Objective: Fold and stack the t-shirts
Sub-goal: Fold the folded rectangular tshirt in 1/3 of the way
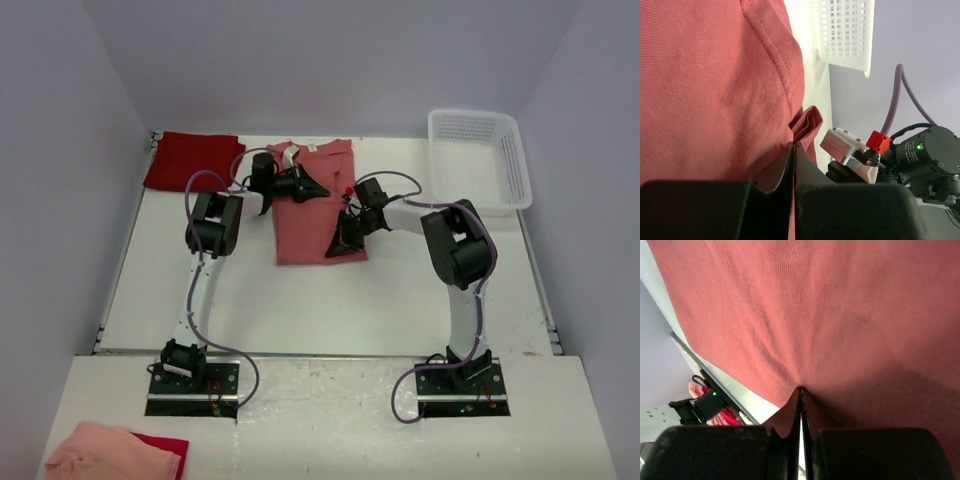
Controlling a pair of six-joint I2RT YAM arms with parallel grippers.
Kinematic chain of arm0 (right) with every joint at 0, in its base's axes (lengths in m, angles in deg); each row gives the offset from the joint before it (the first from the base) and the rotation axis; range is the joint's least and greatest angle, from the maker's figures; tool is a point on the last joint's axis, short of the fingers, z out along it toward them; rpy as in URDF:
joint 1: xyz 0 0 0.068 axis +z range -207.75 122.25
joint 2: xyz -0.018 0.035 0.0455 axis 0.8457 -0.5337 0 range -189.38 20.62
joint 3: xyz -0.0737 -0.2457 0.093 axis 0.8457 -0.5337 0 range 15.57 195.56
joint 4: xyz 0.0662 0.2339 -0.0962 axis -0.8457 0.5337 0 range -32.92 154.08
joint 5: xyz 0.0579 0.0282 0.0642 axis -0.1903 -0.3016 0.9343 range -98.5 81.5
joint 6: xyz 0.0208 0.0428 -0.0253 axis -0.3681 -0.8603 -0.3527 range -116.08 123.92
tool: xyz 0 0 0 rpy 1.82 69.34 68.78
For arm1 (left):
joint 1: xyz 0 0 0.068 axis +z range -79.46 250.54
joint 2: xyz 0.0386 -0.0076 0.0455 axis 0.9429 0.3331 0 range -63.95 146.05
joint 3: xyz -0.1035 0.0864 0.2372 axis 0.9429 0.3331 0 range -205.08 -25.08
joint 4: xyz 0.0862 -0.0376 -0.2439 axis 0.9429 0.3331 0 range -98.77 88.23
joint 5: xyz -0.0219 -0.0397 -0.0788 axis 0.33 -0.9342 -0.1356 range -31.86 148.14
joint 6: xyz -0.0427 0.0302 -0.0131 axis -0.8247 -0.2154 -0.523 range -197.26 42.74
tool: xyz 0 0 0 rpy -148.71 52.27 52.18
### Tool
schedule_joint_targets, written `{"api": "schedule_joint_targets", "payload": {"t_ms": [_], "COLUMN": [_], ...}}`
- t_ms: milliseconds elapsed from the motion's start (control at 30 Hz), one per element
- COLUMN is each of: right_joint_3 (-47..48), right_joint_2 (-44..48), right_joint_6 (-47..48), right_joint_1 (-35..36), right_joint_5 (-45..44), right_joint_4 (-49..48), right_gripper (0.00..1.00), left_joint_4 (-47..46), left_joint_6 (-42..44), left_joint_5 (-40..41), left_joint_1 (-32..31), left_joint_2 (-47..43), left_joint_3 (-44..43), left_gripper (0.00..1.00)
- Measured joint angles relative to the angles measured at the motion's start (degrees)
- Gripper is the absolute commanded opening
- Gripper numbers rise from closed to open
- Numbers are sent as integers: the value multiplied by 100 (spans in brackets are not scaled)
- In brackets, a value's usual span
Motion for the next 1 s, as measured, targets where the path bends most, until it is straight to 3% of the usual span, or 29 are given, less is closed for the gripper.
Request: {"api": "schedule_joint_targets", "payload": {"t_ms": [600, 767, 867, 900, 933, 967, 1000], "right_joint_3": [-463, -190, 389, 566, 715, 839, 903], "right_joint_2": [389, 850, 1204, 1311, 1416, 1541, 1646], "right_joint_6": [308, 695, 931, 994, 1062, 1126, 1193], "right_joint_1": [160, 337, 398, 400, 400, 398, 393], "right_joint_5": [-151, -474, -848, -981, -1150, -1381, -1558], "right_joint_4": [-409, 190, 684, 787, 870, 953, 1016], "right_gripper": [1, 40, 56, 56, 55, 45, 0], "left_joint_4": [-321, -295, 212, 588, 929, 1379, 1790], "left_joint_6": [-166, -251, 184, 446, 789, 1163, 1458], "left_joint_5": [-201, -330, -280, -214, -63, 90, 293], "left_joint_1": [378, 269, 192, 170, 153, 136, 122], "left_joint_2": [-31, -772, -1709, -2131, -2509, -2953, -3320], "left_joint_3": [-664, -645, -249, -33, 173, 417, 634], "left_gripper": [0, 0, 0, 0, 0, 0, 0]}}
